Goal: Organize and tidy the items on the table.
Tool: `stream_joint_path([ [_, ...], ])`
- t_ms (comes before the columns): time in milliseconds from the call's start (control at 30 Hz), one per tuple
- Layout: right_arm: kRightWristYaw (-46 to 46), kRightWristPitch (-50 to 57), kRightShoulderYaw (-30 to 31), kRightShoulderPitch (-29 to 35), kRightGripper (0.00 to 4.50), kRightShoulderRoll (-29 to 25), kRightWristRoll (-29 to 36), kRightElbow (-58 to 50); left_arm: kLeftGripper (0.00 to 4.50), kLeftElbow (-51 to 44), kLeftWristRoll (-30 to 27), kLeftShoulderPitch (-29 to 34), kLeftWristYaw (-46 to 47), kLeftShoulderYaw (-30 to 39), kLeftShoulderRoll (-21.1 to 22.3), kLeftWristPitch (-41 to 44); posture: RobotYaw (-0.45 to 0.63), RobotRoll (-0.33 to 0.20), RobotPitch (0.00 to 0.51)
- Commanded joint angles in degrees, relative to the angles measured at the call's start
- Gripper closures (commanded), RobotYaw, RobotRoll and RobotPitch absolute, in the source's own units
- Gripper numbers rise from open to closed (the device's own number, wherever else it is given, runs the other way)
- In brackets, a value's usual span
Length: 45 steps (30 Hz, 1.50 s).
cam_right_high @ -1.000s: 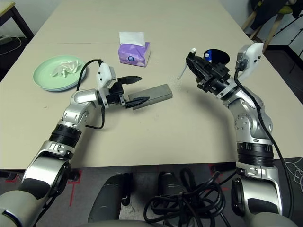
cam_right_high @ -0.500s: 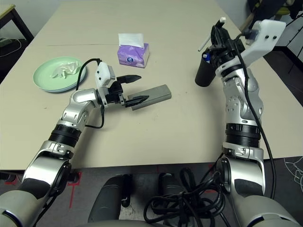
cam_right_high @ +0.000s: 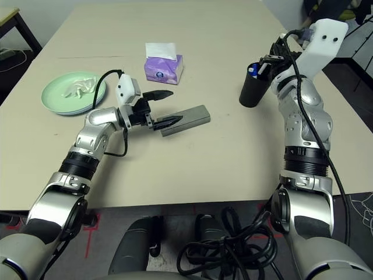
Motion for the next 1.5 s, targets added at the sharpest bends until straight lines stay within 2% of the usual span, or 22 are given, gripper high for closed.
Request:
stream_joint_path([
  [33, 0.39, 1.14, 0.33, 0.54, 4.09, -0.48, -0.7, 0.03, 0.0, 1.19, 0.4, -0.7, -0.13, 0.29, 0.48, 0.35, 0.03, 0.0, 0.103],
  [400, 2.94, 2.89, 2.65, 1.58, 4.09, -1.09, -2.43, -0.56, 0.0, 0.66, 0.02, -0.08, 0.8, 0.88, 0.08, 2.23, 0.03, 0.0, 0.107],
  [567, 4.22, 4.38, 2.66, 1.52, 2.33, -0.89, -1.98, -1.15, 0.0, 0.14, 0.03, 0.26, 0.89, 1.02, 0.19, 2.94, 0.03, 0.0, 0.107],
  [767, 4.89, 5.31, 2.34, 1.74, 0.02, -1.21, -2.15, -1.77, 0.0, -0.14, -0.02, 0.32, 0.94, 1.22, 0.06, 3.45, 0.03, 0.0, 0.108],
  [967, 6.25, 4.32, 1.91, 3.13, 0.02, -1.39, -1.75, -3.52, 0.0, -0.69, -0.29, 0.67, 1.32, 1.34, -0.02, 4.47, 0.02, 0.0, 0.11],
  [1067, 10.51, -1.92, 3.02, 5.88, 0.02, -1.31, -1.98, -5.3, 0.0, -1.0, -0.05, 0.97, 2.33, 1.48, 0.02, 5.21, 0.02, 0.0, 0.108],
  [1200, 13.11, -10.88, 1.81, 10.05, 0.02, 2.01, -0.73, -6.69, 0.0, -1.01, 1.17, 1.37, 5.74, 1.49, -0.02, 5.98, 0.02, 0.0, 0.106],
  [1333, 12.48, -19.41, 0.37, 15.23, 0.02, 5.34, -1.21, -5.42, 0.0, -2.75, 1.06, 2.34, 14.76, 3.9, -2.21, 7.6, 0.03, 0.0, 0.103],
  [1500, 12.56, -26.3, 0.81, 20.47, 0.02, 6.05, -2.88, -2.53, 0.0, -5.3, 1.38, 4.58, 32.5, 10.55, -6.48, 5.59, 0.05, 0.0, 0.102],
])
